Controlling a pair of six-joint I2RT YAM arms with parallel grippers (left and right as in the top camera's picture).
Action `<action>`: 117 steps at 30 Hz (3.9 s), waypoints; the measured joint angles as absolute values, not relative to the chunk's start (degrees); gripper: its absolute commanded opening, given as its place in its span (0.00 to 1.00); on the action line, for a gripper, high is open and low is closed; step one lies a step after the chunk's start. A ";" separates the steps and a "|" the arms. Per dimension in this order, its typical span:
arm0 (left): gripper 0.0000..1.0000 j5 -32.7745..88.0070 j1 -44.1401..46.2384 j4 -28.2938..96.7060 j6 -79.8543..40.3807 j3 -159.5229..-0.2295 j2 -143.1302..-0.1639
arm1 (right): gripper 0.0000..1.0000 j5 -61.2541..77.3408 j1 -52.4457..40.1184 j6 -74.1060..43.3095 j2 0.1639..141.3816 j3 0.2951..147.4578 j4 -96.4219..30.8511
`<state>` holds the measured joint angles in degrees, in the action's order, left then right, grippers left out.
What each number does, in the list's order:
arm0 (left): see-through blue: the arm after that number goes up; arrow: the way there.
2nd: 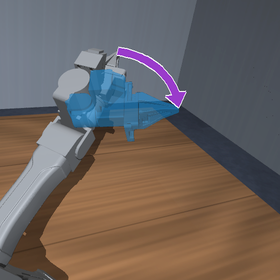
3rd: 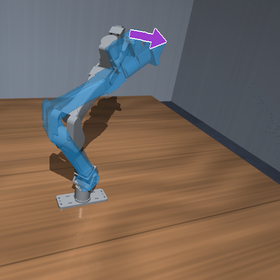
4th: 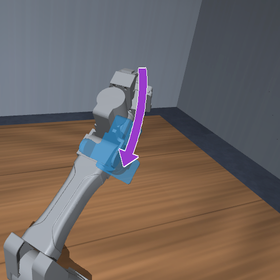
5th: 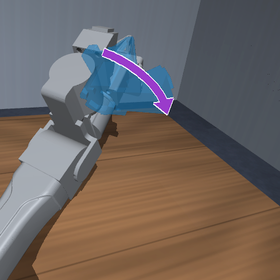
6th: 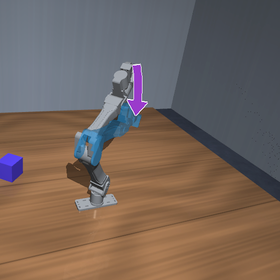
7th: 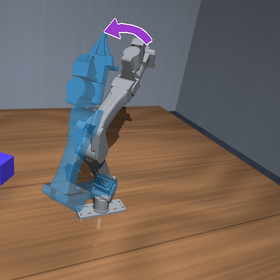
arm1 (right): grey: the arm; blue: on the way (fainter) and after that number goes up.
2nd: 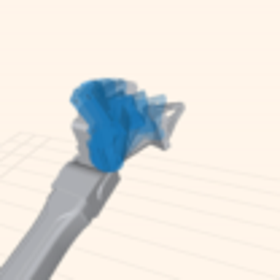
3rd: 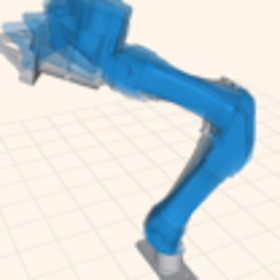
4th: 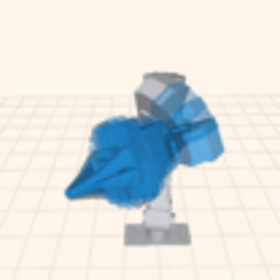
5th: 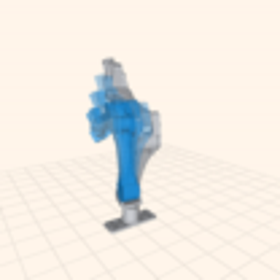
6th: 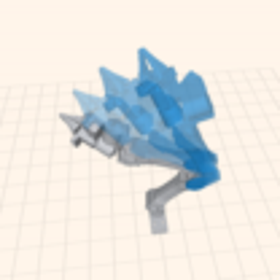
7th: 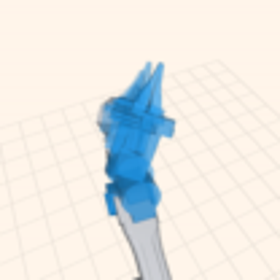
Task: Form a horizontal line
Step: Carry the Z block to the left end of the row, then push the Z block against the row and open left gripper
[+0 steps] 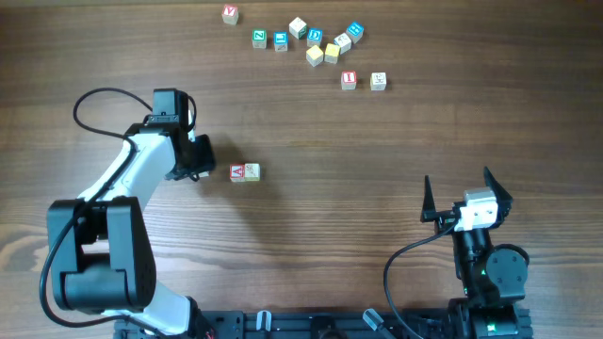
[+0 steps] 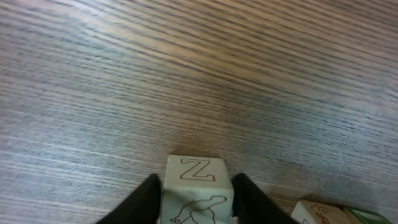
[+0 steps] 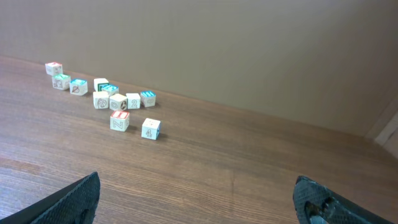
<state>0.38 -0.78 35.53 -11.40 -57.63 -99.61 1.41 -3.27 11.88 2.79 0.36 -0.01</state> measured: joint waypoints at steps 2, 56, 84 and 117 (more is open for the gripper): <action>0.43 0.91 -0.78 35.14 -10.87 -57.58 -99.61 | 1.00 1.41 -3.27 11.88 2.79 0.36 -0.01; 0.04 -7.44 -1.56 38.59 -20.29 -57.17 -99.37 | 1.00 1.41 -3.27 11.88 2.79 0.36 0.01; 0.04 2.96 -1.56 33.91 -13.04 -54.70 -99.37 | 1.00 1.41 -3.27 11.90 2.79 0.36 0.01; 0.04 11.00 -1.56 32.77 -12.12 -54.70 -99.37 | 1.00 1.41 -3.27 11.88 2.79 0.36 0.01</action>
<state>11.00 -1.56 32.77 -12.12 -54.70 -99.37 1.41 -3.27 11.88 2.79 0.36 0.01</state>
